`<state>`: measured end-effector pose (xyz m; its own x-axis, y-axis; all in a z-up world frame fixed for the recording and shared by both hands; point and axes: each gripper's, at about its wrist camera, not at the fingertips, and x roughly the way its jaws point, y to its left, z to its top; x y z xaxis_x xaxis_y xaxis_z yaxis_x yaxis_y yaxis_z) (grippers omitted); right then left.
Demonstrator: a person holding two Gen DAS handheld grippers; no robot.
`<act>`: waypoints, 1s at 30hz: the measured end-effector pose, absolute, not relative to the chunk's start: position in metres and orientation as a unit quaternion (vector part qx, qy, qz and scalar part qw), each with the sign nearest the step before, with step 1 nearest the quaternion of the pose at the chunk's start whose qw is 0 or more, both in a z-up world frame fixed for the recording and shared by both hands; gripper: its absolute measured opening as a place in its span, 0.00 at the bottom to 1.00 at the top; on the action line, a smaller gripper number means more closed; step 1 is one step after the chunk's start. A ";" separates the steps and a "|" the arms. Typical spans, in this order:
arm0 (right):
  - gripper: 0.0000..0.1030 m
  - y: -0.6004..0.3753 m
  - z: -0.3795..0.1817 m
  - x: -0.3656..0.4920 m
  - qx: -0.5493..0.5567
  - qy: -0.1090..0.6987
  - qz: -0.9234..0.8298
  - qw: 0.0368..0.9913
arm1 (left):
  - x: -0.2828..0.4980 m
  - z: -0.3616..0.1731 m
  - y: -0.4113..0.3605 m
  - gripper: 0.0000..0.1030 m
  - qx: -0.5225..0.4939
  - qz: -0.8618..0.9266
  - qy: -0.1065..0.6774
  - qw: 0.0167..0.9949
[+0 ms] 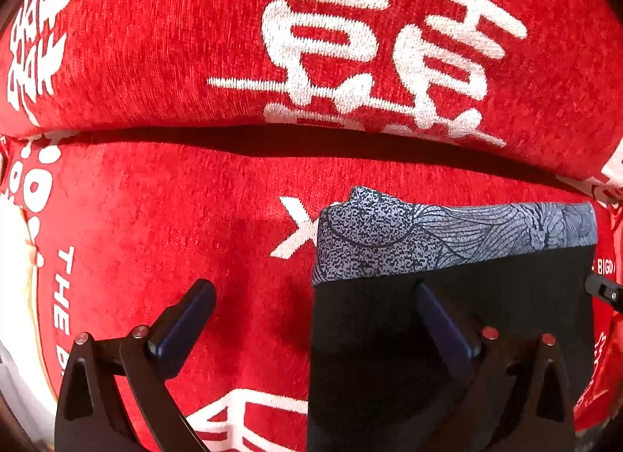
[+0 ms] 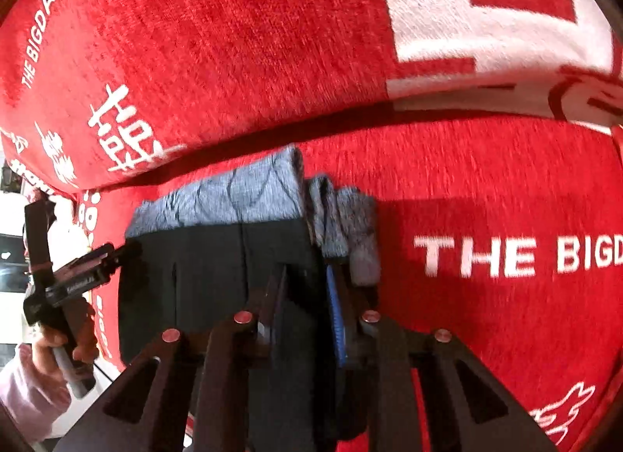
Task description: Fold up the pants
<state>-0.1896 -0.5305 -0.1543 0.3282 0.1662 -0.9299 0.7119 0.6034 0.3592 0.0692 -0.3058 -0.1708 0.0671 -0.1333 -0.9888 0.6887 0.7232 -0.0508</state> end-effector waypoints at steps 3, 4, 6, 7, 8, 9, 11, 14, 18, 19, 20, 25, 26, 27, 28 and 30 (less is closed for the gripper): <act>0.23 -0.521 -0.151 -0.200 0.408 0.554 -0.180 0.703 | 0.065 -0.166 -0.309 1.00 0.232 -0.298 0.617 0.691; 0.26 -0.519 -0.150 -0.206 0.412 0.554 -0.179 0.701 | 0.063 -0.165 -0.309 1.00 0.233 -0.298 0.618 0.689; 0.36 -0.519 -0.150 -0.212 0.427 0.551 -0.177 0.694 | 0.065 -0.162 -0.310 1.00 0.232 -0.298 0.623 0.685; 0.52 -0.519 -0.149 -0.214 0.431 0.551 -0.180 0.692 | 0.065 -0.161 -0.309 1.00 0.230 -0.298 0.624 0.685; 0.64 -0.518 -0.149 -0.216 0.431 0.553 -0.185 0.689 | 0.066 -0.161 -0.308 1.00 0.230 -0.296 0.626 0.683; 0.65 -0.518 -0.147 -0.216 0.431 0.553 -0.188 0.688 | 0.064 -0.160 -0.308 1.00 0.230 -0.295 0.628 0.682; 0.65 -0.518 -0.148 -0.217 0.434 0.554 -0.188 0.685 | 0.065 -0.161 -0.307 1.00 0.233 -0.293 0.630 0.680; 0.66 -0.518 -0.151 -0.221 0.439 0.557 -0.188 0.680 | 0.063 -0.159 -0.305 1.00 0.241 -0.296 0.628 0.679; 0.67 -0.518 -0.155 -0.222 0.447 0.556 -0.188 0.675 | 0.062 -0.156 -0.303 1.00 0.245 -0.298 0.627 0.677; 0.67 -0.518 -0.155 -0.223 0.448 0.556 -0.188 0.674 | 0.060 -0.155 -0.303 1.00 0.245 -0.298 0.628 0.677; 0.67 -0.519 -0.155 -0.225 0.450 0.556 -0.187 0.674 | 0.061 -0.155 -0.303 1.00 0.245 -0.299 0.628 0.675; 0.69 -0.518 -0.157 -0.226 0.453 0.558 -0.183 0.671 | 0.056 -0.153 -0.302 1.00 0.243 -0.310 0.633 0.666; 0.70 -0.518 -0.158 -0.227 0.454 0.559 -0.182 0.669 | 0.053 -0.153 -0.301 1.00 0.243 -0.313 0.633 0.665; 0.70 -0.518 -0.159 -0.228 0.456 0.560 -0.182 0.667 | 0.051 -0.154 -0.300 1.00 0.242 -0.314 0.634 0.664; 0.70 -0.518 -0.160 -0.229 0.459 0.560 -0.181 0.665 | 0.049 -0.155 -0.299 1.00 0.240 -0.316 0.637 0.661; 0.71 -0.518 -0.162 -0.231 0.467 0.558 -0.179 0.663 | 0.045 -0.157 -0.297 1.00 0.233 -0.322 0.644 0.653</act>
